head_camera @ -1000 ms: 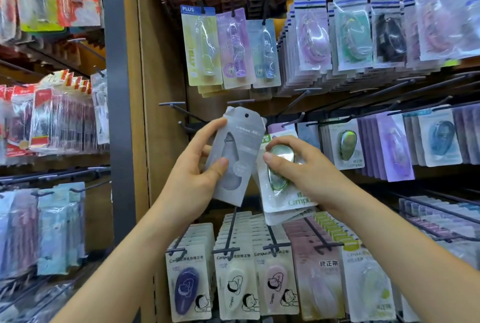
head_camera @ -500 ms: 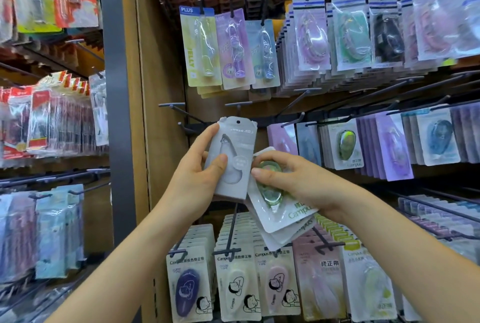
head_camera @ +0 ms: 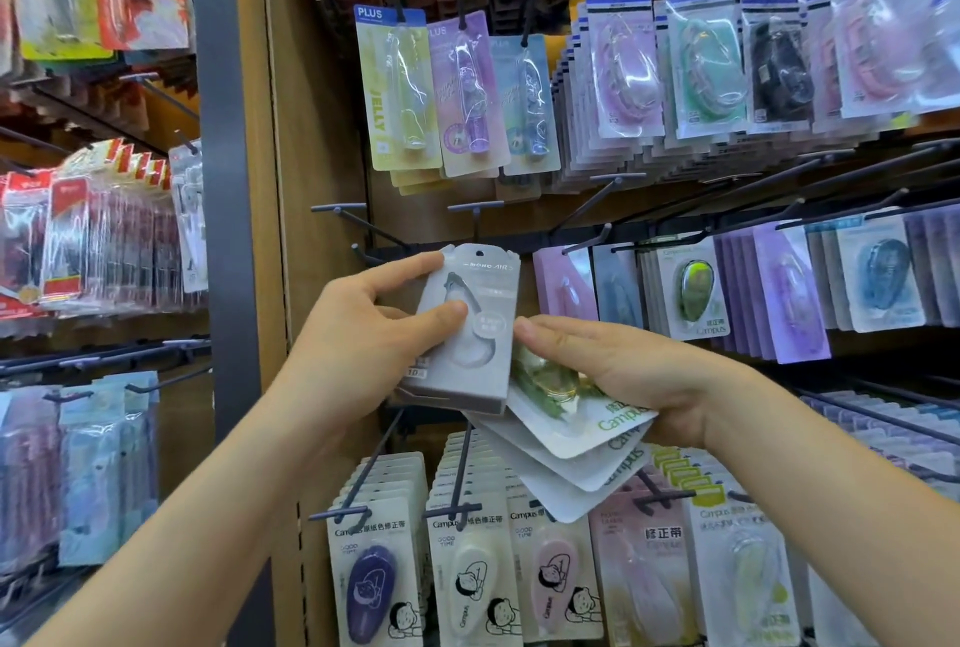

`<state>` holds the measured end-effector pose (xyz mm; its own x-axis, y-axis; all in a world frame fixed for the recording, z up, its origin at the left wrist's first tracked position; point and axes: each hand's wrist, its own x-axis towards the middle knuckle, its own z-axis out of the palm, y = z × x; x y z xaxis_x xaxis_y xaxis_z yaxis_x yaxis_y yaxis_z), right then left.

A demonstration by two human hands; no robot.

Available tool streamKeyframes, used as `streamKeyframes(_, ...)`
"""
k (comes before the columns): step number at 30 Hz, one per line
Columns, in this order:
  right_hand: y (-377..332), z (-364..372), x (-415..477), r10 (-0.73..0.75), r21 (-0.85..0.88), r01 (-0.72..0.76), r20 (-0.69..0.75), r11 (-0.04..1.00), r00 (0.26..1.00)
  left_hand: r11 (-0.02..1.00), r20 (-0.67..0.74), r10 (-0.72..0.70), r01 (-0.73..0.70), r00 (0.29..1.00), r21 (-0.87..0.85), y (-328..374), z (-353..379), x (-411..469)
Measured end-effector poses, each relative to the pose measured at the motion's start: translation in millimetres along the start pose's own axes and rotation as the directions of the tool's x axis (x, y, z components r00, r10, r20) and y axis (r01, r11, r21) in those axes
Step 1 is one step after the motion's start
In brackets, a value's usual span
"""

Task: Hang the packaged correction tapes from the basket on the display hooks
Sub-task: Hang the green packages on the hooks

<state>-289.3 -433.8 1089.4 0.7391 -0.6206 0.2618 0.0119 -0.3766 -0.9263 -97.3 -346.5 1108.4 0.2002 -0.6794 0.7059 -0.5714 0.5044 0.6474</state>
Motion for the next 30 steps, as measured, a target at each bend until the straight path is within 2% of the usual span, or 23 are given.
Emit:
streamKeyframes(6,-2,3,3,0.020,-0.017,-0.020,0.005,1.000,1.000,0.997,-0.047,0.043,-0.040,0.998,0.071,-6,2,8)
streamKeyframes(13,9,6,4,0.049,0.031,-0.049,0.006,0.998,0.999,0.998,0.078,-0.021,0.016,0.997,0.063,-12,5,13)
streamKeyframes(16,11,5,4,0.047,0.061,-0.047,0.012,0.997,0.999,0.995,0.106,-0.089,0.084,0.990,0.048,-14,7,19)
streamKeyframes(18,10,2,5,0.052,0.023,-0.052,-0.037,0.998,0.998,0.988,0.105,-0.144,0.138,0.984,0.065,-19,10,28)
streamKeyframes(22,16,-13,8,0.008,-0.191,-0.067,-0.294,0.979,0.956,0.953,0.169,-0.292,0.273,0.941,0.132,-34,23,50)
streamKeyframes(25,25,-25,7,-0.040,-0.212,-0.057,-0.425,0.976,0.904,0.923,0.183,-0.382,0.364,0.906,0.126,-49,35,74)
streamKeyframes(30,33,-32,7,-0.136,-0.194,0.045,-0.488,0.980,0.862,0.907,0.082,-0.413,0.401,0.907,0.132,-76,60,123)
